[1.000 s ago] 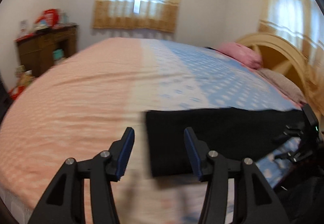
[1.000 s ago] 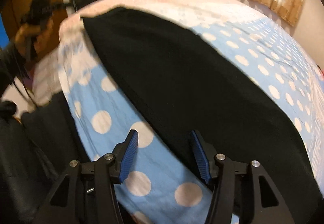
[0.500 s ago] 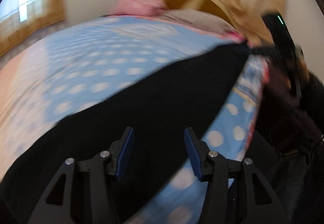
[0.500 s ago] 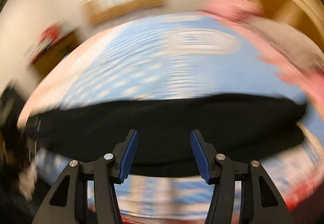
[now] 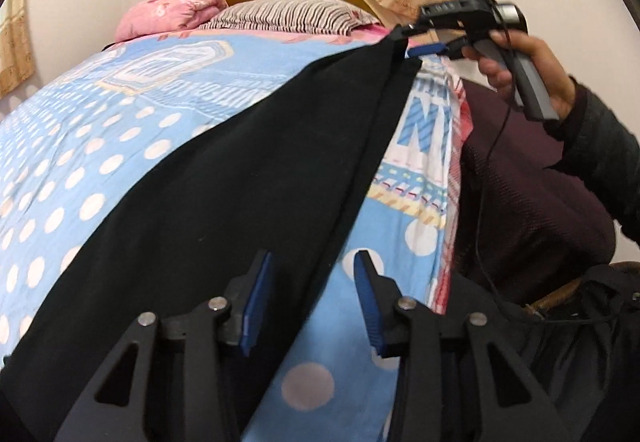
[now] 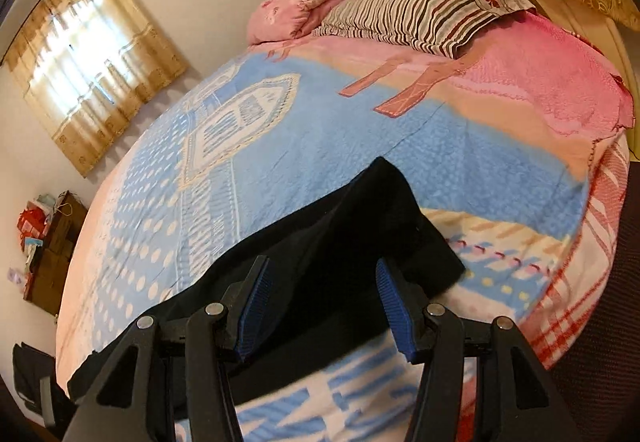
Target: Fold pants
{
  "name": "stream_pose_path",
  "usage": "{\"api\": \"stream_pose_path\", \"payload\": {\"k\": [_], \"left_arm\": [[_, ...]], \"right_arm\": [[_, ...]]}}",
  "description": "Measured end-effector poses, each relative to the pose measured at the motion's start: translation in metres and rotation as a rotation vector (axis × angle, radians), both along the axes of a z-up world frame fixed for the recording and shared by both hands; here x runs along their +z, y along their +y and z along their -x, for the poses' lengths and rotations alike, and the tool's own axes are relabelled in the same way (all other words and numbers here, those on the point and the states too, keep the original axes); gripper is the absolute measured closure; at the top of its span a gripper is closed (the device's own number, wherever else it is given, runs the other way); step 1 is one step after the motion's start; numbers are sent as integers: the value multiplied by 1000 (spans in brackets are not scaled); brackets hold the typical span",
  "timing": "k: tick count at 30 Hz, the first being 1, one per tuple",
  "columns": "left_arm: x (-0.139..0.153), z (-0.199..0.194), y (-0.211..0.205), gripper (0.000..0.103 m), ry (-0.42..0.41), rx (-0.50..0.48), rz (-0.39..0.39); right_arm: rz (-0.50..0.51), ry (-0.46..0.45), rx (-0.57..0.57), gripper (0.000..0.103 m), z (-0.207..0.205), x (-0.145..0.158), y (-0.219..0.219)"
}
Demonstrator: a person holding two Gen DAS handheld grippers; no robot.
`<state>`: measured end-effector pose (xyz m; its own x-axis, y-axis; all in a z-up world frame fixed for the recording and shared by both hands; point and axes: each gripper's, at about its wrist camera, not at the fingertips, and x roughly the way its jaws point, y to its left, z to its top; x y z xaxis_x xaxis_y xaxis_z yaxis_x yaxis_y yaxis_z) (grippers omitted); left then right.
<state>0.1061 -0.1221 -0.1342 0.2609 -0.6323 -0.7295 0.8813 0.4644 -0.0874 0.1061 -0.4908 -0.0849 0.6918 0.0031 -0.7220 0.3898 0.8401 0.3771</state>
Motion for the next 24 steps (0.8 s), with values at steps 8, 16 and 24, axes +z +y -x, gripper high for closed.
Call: {"api": "stream_pose_path", "payload": {"k": [8,16,24], "left_arm": [[-14,-13,-10,78,21,33,-56],[-17,-14,-12,85,62,45,-38],[-19,-13,-15,88,44,53,-51]], "right_arm": [[-28,23,-49,95,-24,-13,-17],[-3,-240,151,98,-40,61,13],[-112,-82,24,98,-4,-13,-36]]}}
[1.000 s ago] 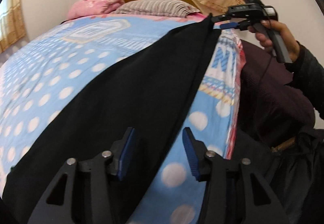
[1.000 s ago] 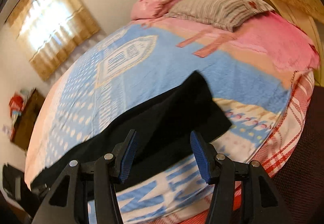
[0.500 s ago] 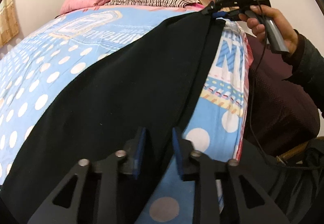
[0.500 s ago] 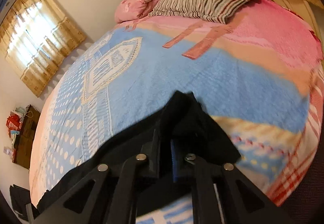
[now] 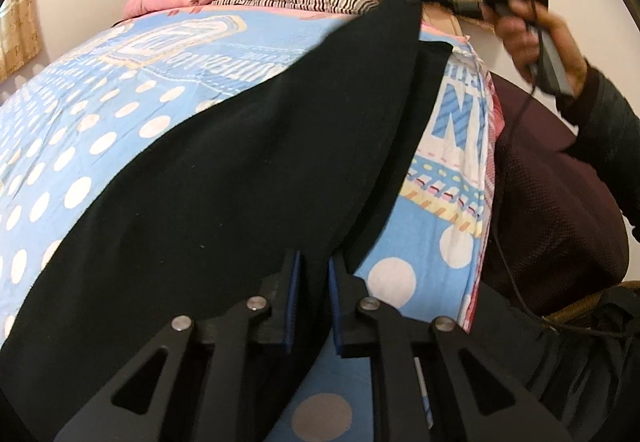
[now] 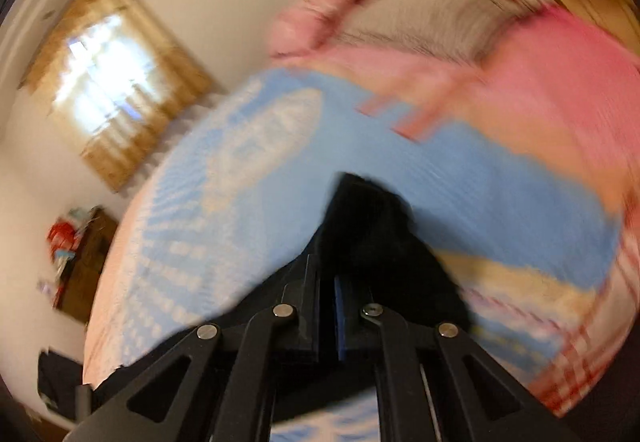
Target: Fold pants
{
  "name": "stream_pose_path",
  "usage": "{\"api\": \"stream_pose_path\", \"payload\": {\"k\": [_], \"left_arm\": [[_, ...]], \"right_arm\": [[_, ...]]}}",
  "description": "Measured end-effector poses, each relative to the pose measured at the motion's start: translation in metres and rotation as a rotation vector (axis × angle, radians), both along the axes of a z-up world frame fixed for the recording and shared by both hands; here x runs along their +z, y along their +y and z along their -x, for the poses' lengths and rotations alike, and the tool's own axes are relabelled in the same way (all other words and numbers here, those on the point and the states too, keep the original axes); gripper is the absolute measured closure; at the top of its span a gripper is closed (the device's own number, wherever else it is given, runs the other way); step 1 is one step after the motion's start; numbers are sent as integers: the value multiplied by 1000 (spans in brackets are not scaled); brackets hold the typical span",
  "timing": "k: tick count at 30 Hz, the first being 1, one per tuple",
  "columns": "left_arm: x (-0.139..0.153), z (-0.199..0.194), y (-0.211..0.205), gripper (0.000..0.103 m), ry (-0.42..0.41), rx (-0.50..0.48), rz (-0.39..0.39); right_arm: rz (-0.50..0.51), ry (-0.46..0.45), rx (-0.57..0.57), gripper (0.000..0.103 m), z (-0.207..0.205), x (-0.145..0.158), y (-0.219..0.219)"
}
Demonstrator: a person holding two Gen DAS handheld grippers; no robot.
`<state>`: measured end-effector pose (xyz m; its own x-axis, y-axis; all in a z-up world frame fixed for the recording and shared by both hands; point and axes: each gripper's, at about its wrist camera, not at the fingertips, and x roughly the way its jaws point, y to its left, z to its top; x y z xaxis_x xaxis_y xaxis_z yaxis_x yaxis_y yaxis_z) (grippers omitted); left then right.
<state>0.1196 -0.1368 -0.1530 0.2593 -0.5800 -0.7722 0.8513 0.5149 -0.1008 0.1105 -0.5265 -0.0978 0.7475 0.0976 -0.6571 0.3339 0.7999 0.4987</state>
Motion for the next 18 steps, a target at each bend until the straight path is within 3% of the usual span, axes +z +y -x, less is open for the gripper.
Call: {"api": "stream_pose_path", "payload": {"k": [3,9,12,14,16,17,18], "left_arm": [[0,2,-3,88,-16,-7,-18],[1,-2,-7,88,-4,8,-31],[2,-2,-5,96,-2,15,-22],[2,-2,-4,97,10,17,-14],[2,-5,-1,97,38,15,-2],[1,-7,0,97,51,15,5],[1,-9,1,97,68,16,15]], "right_arm": [[-35,1,-13,98,9,-15,-9],[-1,-30,8,98,8,-8,0],[6,-91,26,98,21,7,1],[3,-67,29,97,26,2,-1],[-4,-24,22,94,30,-12,-6],[17,-13,4,84,34,-16,-7],[25,-23,-4,80,39,-17,-9]]}}
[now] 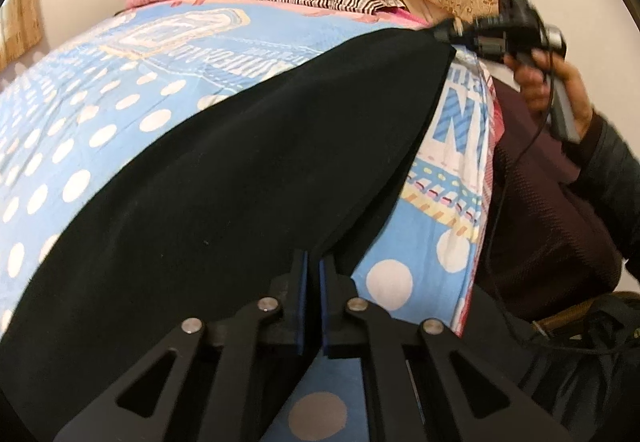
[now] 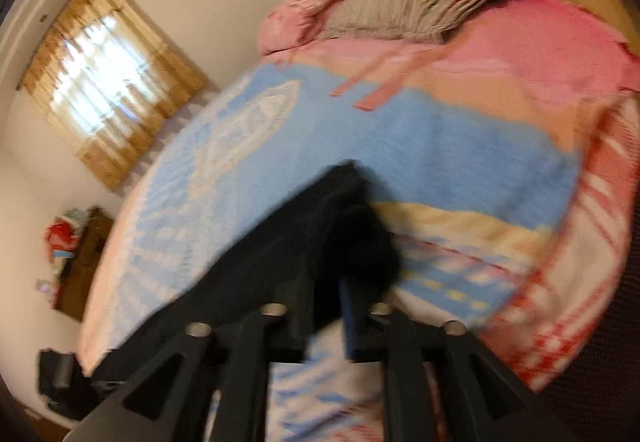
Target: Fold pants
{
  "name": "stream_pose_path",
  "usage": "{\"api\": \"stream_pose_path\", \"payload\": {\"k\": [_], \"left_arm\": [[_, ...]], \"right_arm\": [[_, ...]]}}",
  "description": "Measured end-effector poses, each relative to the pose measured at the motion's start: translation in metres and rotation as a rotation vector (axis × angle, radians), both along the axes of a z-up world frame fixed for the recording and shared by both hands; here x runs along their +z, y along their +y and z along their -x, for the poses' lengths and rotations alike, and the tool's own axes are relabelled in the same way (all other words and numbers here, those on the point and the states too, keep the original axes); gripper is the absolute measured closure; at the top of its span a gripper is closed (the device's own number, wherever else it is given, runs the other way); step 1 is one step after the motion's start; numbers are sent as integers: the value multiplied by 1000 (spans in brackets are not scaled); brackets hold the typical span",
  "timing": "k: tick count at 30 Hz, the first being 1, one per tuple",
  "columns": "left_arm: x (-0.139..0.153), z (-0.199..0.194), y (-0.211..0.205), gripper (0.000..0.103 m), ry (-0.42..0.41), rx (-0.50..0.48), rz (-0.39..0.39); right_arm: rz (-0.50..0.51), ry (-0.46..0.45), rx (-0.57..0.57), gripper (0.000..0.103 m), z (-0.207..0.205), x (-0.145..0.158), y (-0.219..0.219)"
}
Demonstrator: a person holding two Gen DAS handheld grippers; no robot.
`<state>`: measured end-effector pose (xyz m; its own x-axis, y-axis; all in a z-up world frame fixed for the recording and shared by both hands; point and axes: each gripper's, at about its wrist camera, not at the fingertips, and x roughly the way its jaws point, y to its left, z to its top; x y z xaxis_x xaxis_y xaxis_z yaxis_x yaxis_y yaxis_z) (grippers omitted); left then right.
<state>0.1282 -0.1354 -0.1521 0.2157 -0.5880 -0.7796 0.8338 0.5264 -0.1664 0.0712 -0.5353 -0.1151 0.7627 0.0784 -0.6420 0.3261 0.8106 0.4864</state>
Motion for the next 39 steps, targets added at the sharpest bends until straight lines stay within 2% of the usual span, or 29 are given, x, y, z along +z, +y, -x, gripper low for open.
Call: {"api": "stream_pose_path", "payload": {"k": [1,2,3,5,7,10,11,13,16,17,19,20,23,26,30,33,34,35,36,37,39], "left_arm": [[0,-1,1,97,9,0,7],[0,-1,2,98,15,0,13],[0,-1,3,98,19,-4,19],[-1,-1,3,98,19,9,19],[-2,0,2,98,13,2,14],[-1,2,-1,98,5,-6,4],[-1,2,-2,98,3,-7,2],[-1,2,-3,98,-3,-10,-1],[-2,2,-4,98,-4,-14,-3],[-2,2,-4,98,-3,-14,-3],[-3,2,-5,98,-4,-19,-4],[-3,2,-5,98,-3,-20,-3],[-4,0,-5,98,9,-17,5],[-5,-1,-2,98,15,-17,10],[-5,-1,0,98,16,-13,14],[-5,1,1,98,5,-9,14],[-5,1,2,97,4,-8,15],[-5,1,2,97,4,-6,16],[-5,1,3,97,6,-5,18],[-5,0,3,97,9,-5,20],[-5,-1,5,97,12,-5,24]], "right_arm": [[-10,-26,4,78,6,1,-2],[-7,-44,-5,71,12,4,-4],[19,-59,-27,57,17,9,-5],[74,-95,-89,45,25,22,-11],[76,-94,-136,45,24,32,-24],[65,-82,-141,45,8,43,-40],[78,-38,-115,46,-6,45,-43],[76,27,-63,53,-34,41,-45],[73,136,21,59,-69,25,-44],[57,164,50,66,-78,20,-43],[29,207,101,91,-94,9,-39],[53,207,109,100,-96,9,-34],[108,158,146,101,-100,21,-20],[162,114,125,101,-101,31,-12],[220,151,65,101,-104,20,-19],[222,175,76,99,-104,9,-24],[229,166,76,97,-100,10,-24],[234,162,63,89,-94,13,-25],[237,154,48,75,-87,17,-27],[237,134,35,70,-78,22,-27],[226,60,44,69,-56,37,-23]]}}
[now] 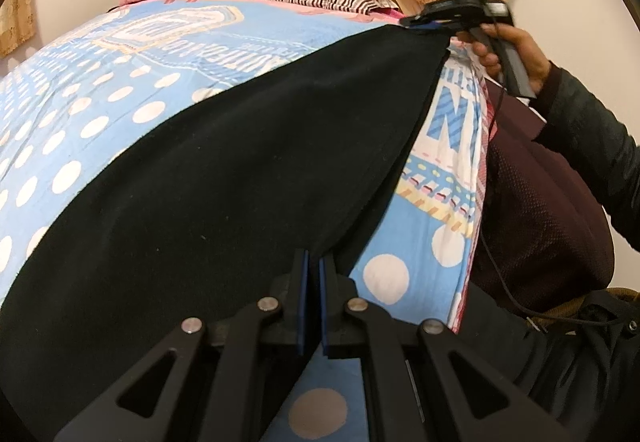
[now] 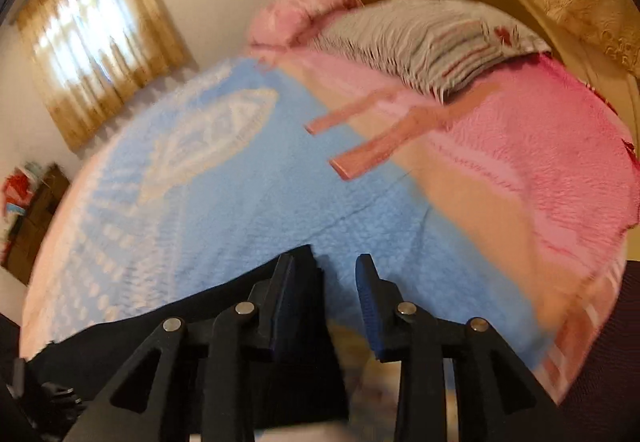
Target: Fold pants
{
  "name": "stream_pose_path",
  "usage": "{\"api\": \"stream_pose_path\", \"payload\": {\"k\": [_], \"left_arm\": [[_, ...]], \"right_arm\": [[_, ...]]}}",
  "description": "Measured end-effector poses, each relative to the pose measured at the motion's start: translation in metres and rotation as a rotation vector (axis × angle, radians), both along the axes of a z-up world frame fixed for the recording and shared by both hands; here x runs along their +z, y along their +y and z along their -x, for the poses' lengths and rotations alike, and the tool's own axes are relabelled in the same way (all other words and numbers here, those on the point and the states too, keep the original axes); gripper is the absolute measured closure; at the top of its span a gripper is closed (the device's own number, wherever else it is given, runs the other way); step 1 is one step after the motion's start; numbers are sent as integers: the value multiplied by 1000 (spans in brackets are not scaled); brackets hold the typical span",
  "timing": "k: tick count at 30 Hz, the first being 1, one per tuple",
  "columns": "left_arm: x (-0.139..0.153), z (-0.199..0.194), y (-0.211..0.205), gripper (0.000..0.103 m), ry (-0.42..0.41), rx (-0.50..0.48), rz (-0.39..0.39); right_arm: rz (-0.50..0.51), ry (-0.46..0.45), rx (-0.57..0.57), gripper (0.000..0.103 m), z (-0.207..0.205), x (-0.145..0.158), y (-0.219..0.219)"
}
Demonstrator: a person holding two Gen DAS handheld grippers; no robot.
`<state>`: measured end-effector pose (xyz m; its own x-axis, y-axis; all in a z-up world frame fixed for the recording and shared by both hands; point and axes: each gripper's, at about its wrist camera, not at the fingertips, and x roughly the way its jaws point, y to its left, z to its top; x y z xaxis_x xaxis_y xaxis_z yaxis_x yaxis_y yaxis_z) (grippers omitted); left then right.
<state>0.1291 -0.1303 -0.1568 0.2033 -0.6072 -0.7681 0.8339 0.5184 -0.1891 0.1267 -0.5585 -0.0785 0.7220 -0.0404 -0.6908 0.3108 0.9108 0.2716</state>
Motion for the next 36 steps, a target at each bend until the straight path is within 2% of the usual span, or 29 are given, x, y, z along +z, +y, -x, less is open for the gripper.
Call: {"api": "stream_pose_path", "payload": {"k": [4,7,9,12,15,19,23,24,25,26,27,31,32,34,35,36], "left_arm": [[0,0,3,97,2,1,4],[0,0,3,97,-1,1,3],[0,1,3,97,-3,0,1],[0,-1,4,97,8,3,9],[1,-1,4,97,12,5,11],[0,-2,3,97,13,4,10],[0,-3,4,97,14,3,11],[0,-2,4,97,14,3,11],[0,-2,4,97,15,4,11],[0,-2,5,96,15,4,11],[0,-2,5,96,16,4,11],[0,-3,6,96,22,3,16],[0,-3,6,96,23,2,17],[-1,-3,7,96,26,0,20],[-1,-4,7,96,28,-2,21],[-1,-5,8,95,30,-5,22]], "right_arm": [[-5,-48,100,69,28,10,21],[38,17,177,69,36,-1,39],[69,53,118,69,41,-9,37],[-45,-11,38,69,58,-9,16],[-94,-29,-24,69,70,-6,7],[-137,8,-4,69,67,-11,12],[-168,-2,-16,69,57,-14,11],[-177,-2,-25,71,54,-16,10],[-178,2,-38,77,50,-16,9],[-167,12,-48,94,43,-17,10],[-156,9,-49,94,39,-16,11],[-98,-98,17,94,42,8,25],[-72,-96,27,94,44,11,28],[-57,-47,34,94,45,8,27],[-36,5,34,91,45,1,24],[7,57,18,83,44,-3,23]]}}
